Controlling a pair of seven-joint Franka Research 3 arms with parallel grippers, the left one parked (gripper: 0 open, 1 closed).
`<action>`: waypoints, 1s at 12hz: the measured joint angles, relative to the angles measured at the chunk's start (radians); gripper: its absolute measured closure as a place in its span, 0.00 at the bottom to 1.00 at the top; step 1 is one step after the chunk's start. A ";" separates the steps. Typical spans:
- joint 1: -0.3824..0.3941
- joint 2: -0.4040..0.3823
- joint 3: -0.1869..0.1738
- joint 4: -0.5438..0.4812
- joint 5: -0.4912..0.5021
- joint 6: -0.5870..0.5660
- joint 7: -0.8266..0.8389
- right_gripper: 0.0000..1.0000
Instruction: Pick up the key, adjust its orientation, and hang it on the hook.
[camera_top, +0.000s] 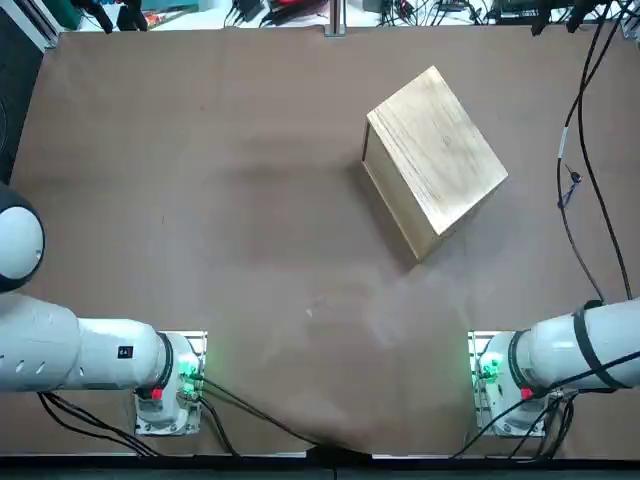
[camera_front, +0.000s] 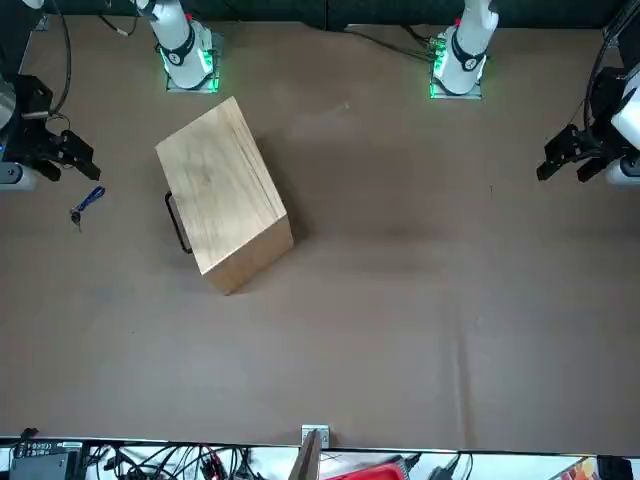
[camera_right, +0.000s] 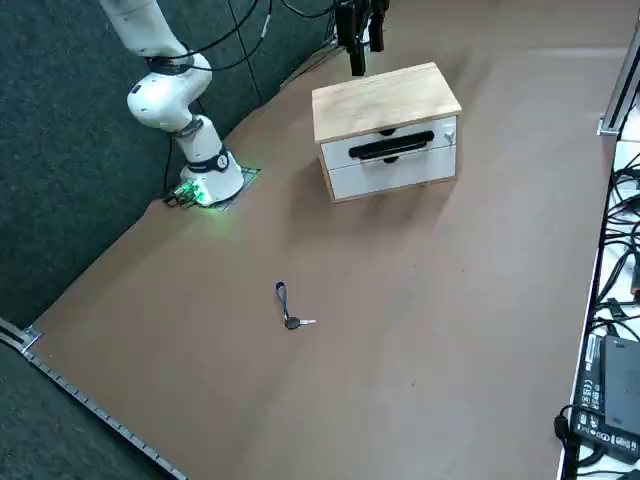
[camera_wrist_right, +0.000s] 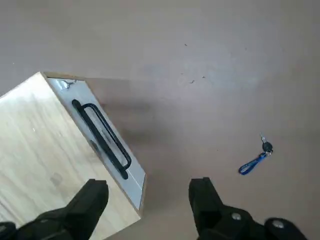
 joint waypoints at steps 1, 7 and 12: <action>-0.001 0.001 -0.001 0.000 0.000 0.000 0.014 0.00; -0.063 0.015 -0.016 -0.002 -0.002 -0.003 0.191 0.00; -0.206 0.035 -0.021 -0.020 -0.003 -0.004 0.349 0.00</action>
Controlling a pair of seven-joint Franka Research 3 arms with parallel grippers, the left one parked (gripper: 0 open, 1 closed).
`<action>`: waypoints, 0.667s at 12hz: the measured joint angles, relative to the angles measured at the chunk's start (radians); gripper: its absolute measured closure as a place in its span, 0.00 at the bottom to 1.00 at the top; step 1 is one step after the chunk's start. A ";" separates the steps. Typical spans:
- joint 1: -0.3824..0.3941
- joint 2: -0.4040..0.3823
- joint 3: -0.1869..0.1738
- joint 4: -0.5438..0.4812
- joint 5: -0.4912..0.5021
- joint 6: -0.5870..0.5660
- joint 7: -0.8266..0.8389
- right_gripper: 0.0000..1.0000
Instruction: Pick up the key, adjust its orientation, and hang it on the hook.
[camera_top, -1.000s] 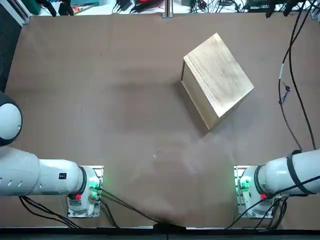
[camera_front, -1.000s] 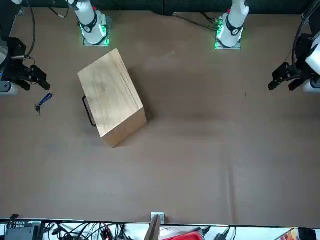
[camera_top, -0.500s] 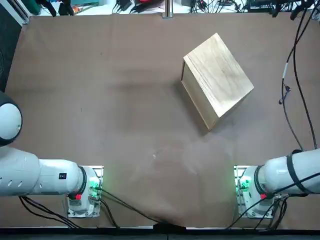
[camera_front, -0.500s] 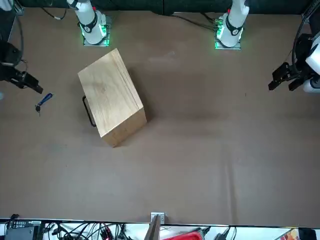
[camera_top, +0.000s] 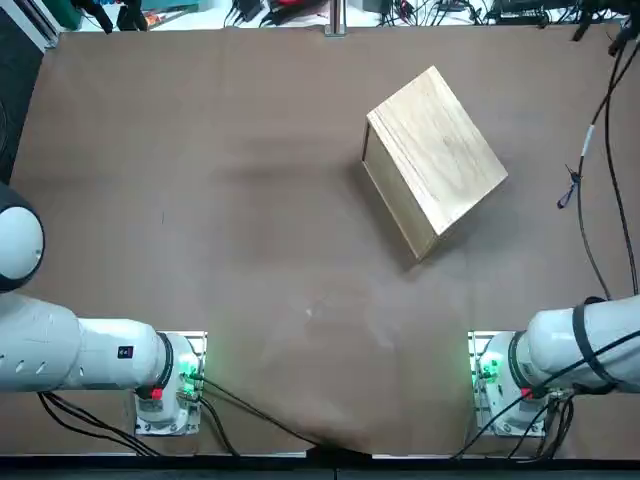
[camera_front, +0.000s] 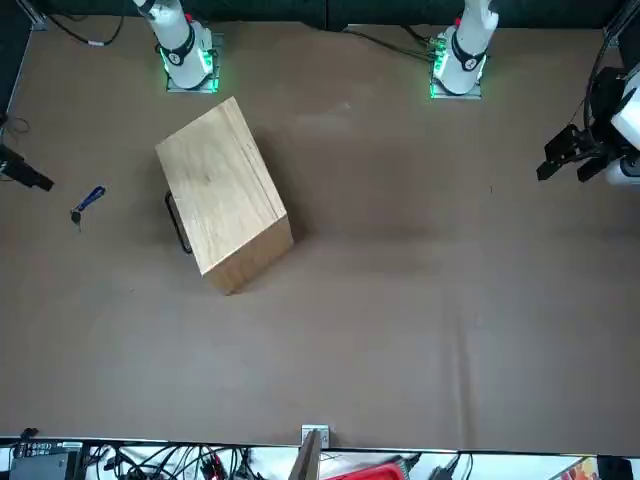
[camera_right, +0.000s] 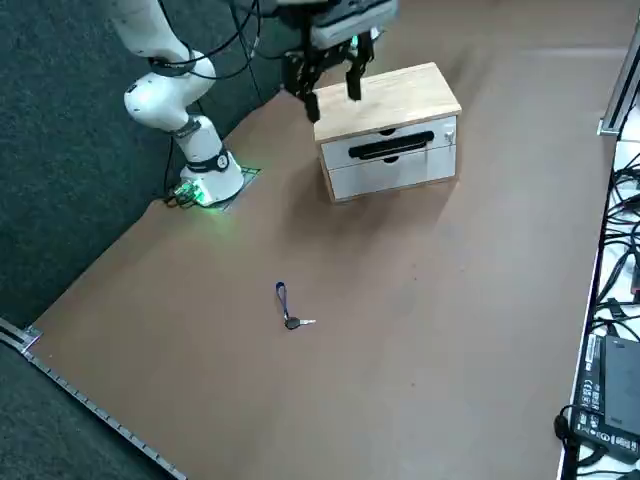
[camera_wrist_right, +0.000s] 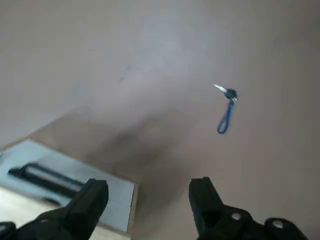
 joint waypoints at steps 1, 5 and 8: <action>-0.023 0.003 -0.001 -0.006 0.000 0.000 0.032 0.00; -0.095 0.006 -0.002 -0.028 0.000 0.009 0.130 0.00; -0.139 0.000 -0.002 -0.061 0.000 0.048 0.209 0.00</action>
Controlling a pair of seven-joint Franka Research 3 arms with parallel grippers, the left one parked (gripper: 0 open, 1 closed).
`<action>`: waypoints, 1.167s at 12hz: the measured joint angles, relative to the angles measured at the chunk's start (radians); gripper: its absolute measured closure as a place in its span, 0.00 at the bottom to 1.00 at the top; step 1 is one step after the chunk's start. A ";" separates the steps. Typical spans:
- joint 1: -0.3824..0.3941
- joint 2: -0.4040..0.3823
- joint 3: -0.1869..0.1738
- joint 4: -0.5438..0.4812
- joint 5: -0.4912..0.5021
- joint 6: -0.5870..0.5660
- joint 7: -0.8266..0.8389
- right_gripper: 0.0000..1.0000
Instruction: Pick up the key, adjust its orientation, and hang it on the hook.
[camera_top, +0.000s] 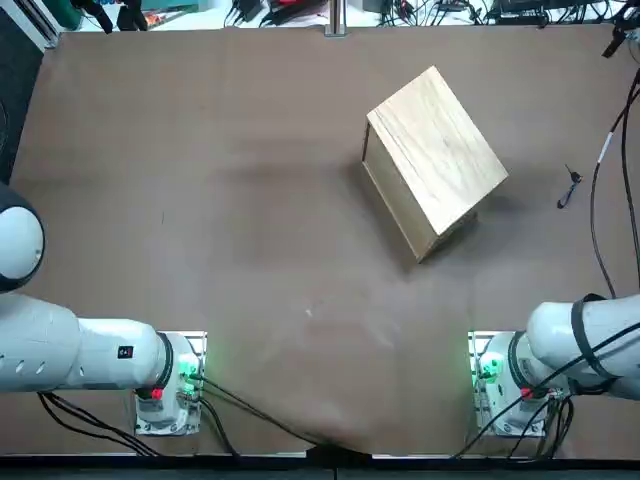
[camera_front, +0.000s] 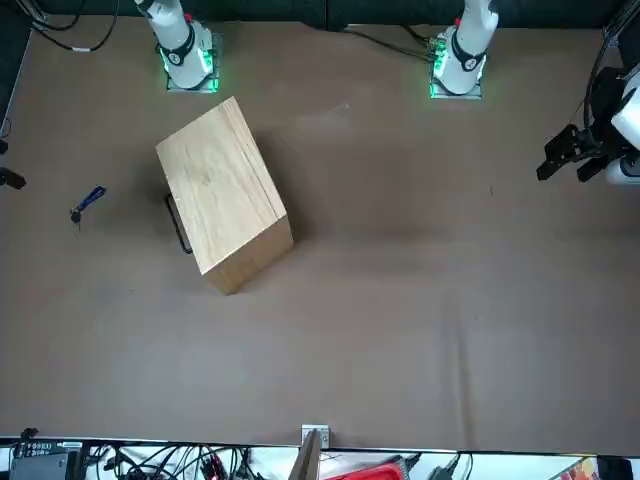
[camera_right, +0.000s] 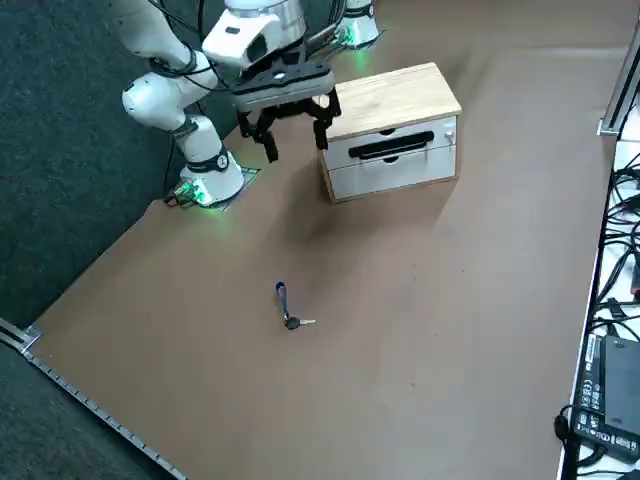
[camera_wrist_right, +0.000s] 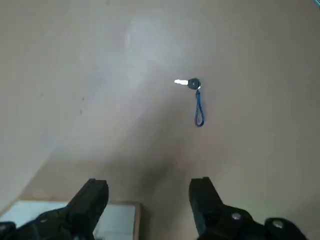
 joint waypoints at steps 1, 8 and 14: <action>-0.013 -0.008 0.000 -0.021 0.000 0.029 0.027 0.00; -0.105 -0.116 0.000 -0.258 0.000 0.250 0.128 0.00; -0.143 -0.105 0.000 -0.392 0.000 0.374 0.140 0.00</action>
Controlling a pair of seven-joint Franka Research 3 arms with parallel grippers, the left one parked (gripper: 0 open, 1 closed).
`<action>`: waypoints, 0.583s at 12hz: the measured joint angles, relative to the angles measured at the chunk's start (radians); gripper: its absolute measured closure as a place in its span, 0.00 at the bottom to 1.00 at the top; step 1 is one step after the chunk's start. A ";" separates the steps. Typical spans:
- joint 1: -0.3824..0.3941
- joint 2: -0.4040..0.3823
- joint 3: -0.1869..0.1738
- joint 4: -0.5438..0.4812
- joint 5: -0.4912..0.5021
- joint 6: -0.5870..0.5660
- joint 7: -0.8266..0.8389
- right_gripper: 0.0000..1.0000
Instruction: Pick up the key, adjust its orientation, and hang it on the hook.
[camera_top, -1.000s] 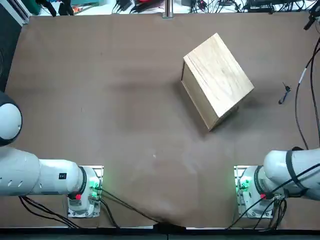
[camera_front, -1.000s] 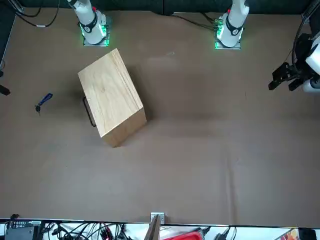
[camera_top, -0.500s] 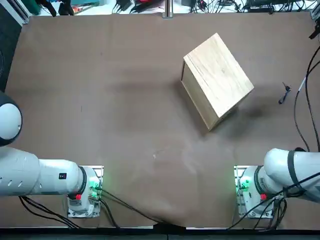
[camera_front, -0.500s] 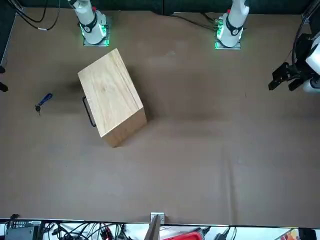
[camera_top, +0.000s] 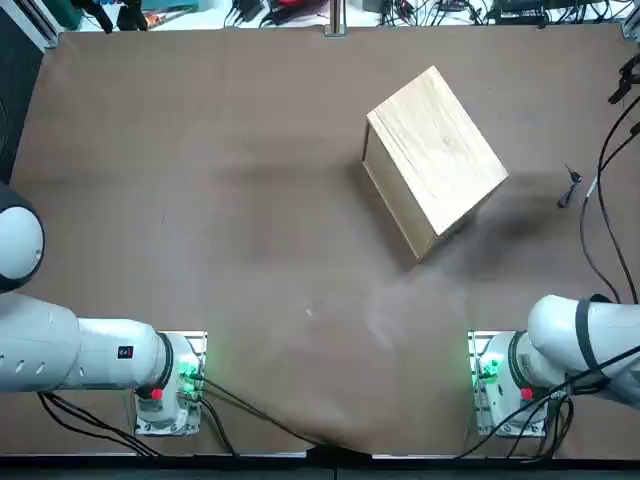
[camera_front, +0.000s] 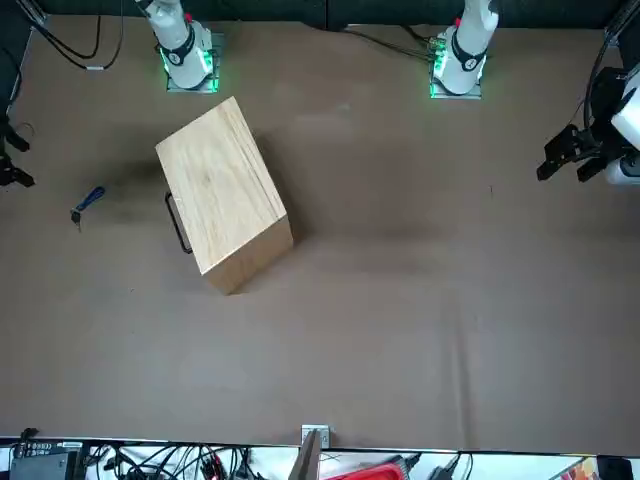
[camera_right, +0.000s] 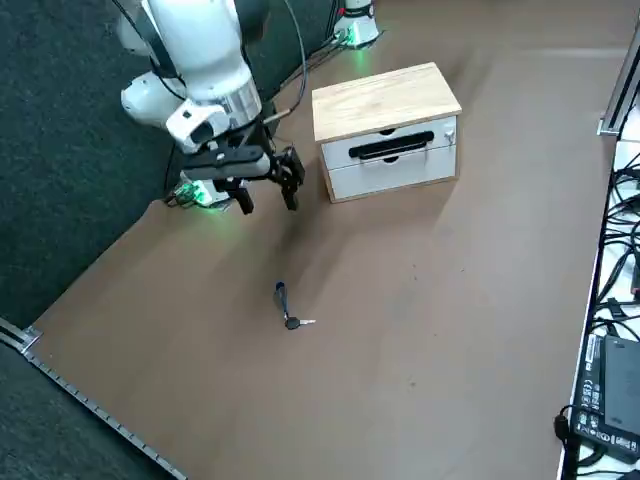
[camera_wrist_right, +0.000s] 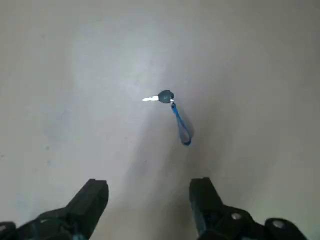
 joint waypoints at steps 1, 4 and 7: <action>-0.007 0.009 0.000 -0.020 0.000 0.025 0.000 0.00; -0.020 0.041 0.000 -0.077 0.000 0.120 0.000 0.00; -0.029 0.101 0.000 -0.106 0.000 0.198 0.000 0.00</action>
